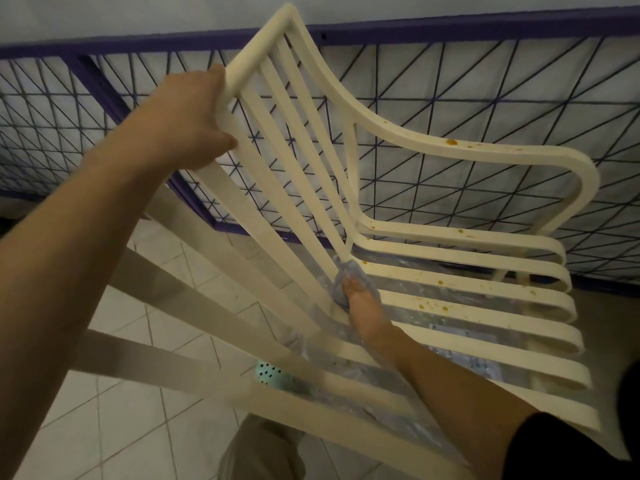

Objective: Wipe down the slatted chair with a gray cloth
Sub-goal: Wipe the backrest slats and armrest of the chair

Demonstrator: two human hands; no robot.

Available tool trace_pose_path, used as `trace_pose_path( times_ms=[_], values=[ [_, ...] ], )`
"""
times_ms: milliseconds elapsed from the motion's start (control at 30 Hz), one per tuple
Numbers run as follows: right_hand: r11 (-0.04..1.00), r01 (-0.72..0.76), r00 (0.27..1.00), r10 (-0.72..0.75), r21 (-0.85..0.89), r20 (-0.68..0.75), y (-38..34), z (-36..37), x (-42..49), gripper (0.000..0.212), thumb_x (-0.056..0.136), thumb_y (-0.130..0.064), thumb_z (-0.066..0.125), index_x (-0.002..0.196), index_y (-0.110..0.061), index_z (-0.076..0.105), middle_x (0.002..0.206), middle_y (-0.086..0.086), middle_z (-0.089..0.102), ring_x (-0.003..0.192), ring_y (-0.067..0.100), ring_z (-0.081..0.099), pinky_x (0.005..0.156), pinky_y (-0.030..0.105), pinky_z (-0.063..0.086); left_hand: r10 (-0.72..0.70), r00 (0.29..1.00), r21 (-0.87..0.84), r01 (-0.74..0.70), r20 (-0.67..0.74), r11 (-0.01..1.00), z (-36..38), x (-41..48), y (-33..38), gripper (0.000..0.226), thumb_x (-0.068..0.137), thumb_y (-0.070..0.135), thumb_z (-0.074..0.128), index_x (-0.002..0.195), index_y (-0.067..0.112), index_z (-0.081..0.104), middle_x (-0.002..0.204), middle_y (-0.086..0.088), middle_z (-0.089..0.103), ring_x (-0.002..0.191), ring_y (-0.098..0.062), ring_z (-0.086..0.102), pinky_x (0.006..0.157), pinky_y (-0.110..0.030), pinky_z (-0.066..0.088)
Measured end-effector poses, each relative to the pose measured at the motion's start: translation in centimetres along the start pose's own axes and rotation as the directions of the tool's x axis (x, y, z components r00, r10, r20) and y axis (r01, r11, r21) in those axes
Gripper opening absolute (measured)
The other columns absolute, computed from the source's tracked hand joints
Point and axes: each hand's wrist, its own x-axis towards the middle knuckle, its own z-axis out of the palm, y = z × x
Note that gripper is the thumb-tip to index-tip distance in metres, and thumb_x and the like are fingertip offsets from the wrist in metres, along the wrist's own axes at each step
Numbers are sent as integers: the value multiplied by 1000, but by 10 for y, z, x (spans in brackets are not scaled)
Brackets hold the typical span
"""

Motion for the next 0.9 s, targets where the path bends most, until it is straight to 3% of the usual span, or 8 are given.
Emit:
trace_pose_path(
  times_ms=[67,133,300,433,567,633,733,900],
  values=[
    [987,-163,987,162,-18,-6,2,-2,-2,47,83,-54,61,105,-12,65,99,12,63,90,26,58,88,39,43,11,1000,27,-11,-7,1000,1,-1,-1,65,85,15,69,140,8,36,124,-23,51,105,-40,55,85,-48,47],
    [967,-246,967,241,64,86,8,-5,-6,46,85,-59,57,83,-13,57,82,12,57,78,21,54,76,31,43,34,999,61,-32,-24,998,3,-1,-1,65,85,15,69,140,6,35,126,-23,49,108,-41,53,88,-50,47],
    [956,-274,961,270,101,56,23,-10,-14,51,87,-58,57,106,-11,62,110,11,64,106,24,60,95,35,48,101,984,272,-57,-149,961,19,-11,18,62,83,20,67,137,6,40,142,-24,35,122,-45,42,98,-58,39],
    [958,-285,957,284,23,56,12,-27,-18,53,89,-53,57,118,-9,59,122,10,60,108,24,58,89,32,44,180,969,151,-155,-168,976,42,-18,45,55,85,26,62,136,12,47,149,-14,33,138,-34,31,115,-57,14],
    [952,-304,950,306,-49,55,12,-44,-18,51,94,-44,53,129,-6,50,131,14,51,119,28,52,90,32,40,222,974,-120,-225,-32,967,82,-30,83,45,89,21,58,133,15,52,138,-6,51,124,-27,49,107,-47,34],
    [946,-317,948,314,61,55,14,-43,-25,49,99,-29,48,140,-2,41,147,15,38,133,30,39,104,35,34,202,978,-220,-186,54,958,108,-41,100,41,90,19,58,131,16,55,131,-4,57,118,-25,54,101,-42,41],
    [996,-67,993,73,-62,97,37,-45,-38,52,98,-4,39,149,-5,27,160,11,13,146,30,16,116,44,18,170,972,-367,-102,159,925,157,-54,124,33,88,17,60,121,18,63,114,-2,68,104,-23,62,92,-42,50],
    [971,64,992,-36,-229,125,58,-72,-50,51,100,-5,35,150,-7,26,160,9,16,146,27,18,117,40,18,132,944,-556,63,303,829,217,-77,159,25,88,9,57,109,15,68,101,-6,70,91,-21,64,85,-37,54]
  ],
)
